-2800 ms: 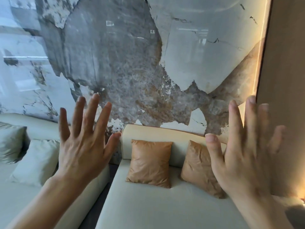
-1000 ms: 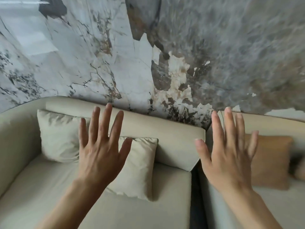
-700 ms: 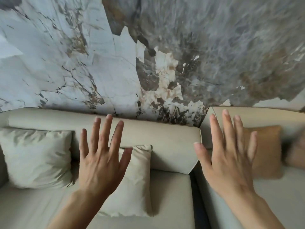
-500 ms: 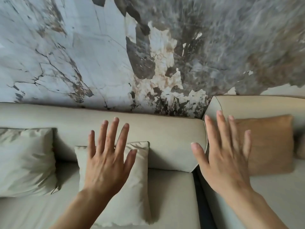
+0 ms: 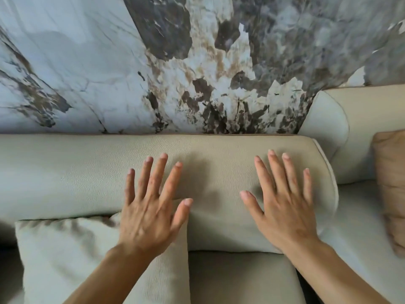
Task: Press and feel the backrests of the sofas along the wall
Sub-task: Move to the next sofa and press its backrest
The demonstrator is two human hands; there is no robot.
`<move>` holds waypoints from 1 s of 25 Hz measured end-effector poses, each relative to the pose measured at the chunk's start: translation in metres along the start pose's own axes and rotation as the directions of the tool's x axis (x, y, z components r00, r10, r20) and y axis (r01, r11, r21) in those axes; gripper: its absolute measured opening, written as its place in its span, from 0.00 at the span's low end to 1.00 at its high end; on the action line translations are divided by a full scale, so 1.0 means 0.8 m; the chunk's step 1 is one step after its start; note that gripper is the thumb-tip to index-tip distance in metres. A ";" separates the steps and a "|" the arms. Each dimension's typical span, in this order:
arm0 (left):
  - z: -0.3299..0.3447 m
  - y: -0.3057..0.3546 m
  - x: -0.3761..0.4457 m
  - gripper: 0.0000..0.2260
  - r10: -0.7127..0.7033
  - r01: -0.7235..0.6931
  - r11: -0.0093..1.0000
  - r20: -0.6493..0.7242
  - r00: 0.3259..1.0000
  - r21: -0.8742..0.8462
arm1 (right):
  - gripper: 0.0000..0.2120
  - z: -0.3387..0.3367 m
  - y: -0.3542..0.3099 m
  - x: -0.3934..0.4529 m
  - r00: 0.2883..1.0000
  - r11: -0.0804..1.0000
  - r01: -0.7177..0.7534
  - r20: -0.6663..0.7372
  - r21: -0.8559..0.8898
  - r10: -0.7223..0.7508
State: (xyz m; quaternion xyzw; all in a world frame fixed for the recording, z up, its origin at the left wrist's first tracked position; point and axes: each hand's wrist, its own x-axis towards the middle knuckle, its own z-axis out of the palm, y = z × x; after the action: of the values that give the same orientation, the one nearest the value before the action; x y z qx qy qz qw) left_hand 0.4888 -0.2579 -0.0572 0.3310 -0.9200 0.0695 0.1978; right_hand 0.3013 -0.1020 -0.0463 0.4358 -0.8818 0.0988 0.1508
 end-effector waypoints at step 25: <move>0.139 -0.025 0.125 0.30 -0.007 0.066 0.987 -0.366 0.931 0.148 | 0.32 0.130 0.028 0.153 0.951 0.997 0.080 -0.299 -0.008 -0.079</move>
State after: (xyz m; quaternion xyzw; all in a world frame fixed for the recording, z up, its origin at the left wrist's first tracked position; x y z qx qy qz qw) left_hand 0.3957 -0.3601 -0.1174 0.3440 -0.8527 0.1986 0.3393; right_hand 0.1945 -0.2106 -0.1016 0.4511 -0.8304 0.1594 0.2855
